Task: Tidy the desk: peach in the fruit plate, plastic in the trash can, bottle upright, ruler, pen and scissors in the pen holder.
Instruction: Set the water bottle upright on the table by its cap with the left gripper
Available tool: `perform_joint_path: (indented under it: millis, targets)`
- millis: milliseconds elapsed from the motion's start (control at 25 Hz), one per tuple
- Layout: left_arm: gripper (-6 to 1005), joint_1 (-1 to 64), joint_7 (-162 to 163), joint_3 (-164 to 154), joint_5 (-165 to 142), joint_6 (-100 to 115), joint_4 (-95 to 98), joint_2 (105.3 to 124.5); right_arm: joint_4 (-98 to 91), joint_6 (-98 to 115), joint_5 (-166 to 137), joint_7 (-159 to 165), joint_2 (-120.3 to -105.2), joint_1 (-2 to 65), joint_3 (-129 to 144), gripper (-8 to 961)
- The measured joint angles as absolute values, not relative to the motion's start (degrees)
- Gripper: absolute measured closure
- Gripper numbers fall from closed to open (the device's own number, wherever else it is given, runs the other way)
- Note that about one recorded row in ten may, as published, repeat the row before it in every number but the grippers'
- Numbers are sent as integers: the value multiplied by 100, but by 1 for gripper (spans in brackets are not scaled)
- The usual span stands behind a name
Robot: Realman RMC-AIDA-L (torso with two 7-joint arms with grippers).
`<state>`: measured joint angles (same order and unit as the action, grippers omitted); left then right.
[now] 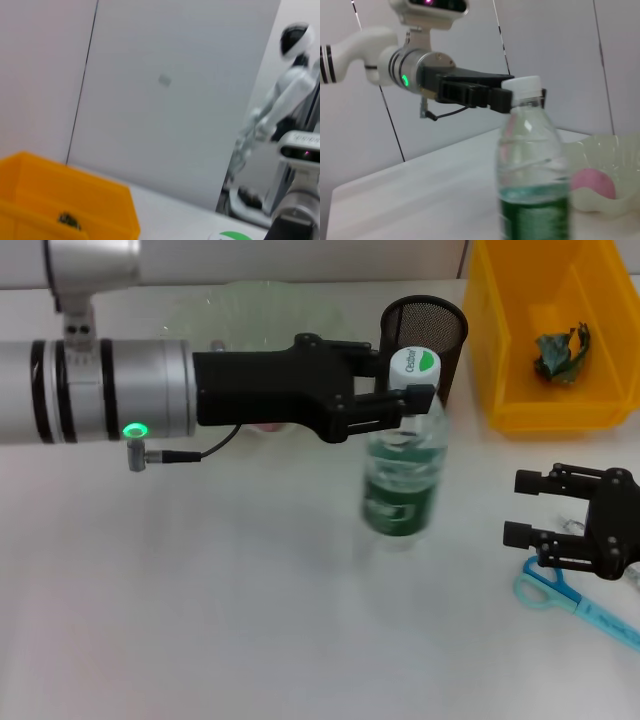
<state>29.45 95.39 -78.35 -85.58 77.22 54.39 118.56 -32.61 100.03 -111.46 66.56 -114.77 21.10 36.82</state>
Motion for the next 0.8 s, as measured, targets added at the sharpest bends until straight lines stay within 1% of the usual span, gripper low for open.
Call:
perform_joint_path:
  millis: [200,320,400,600,800]
  targets:
    - [560,2911,7676,-7710,-7476,8129,4075,11856,-3261,9899,-11146,6653,-11520,2136,3682,248]
    - [560,2902,7312,-7662,-7293,8207,3805,11857,-3240,9883,-11146,6653,-11541,2170,3682,248]
    - [560,2880,6580,-7457,-7009,8368,3182,11857,-3192,9879,-11141,6648,-11549,2191,3683,248]
    - [560,2862,5693,-7116,-6817,8664,2415,11857,-3120,9878,-11106,6600,-11571,2208,3676,249]
    - [560,2819,4730,-6866,-6711,8843,1820,11900,-3117,9878,-11098,6600,-11605,2234,3674,248]
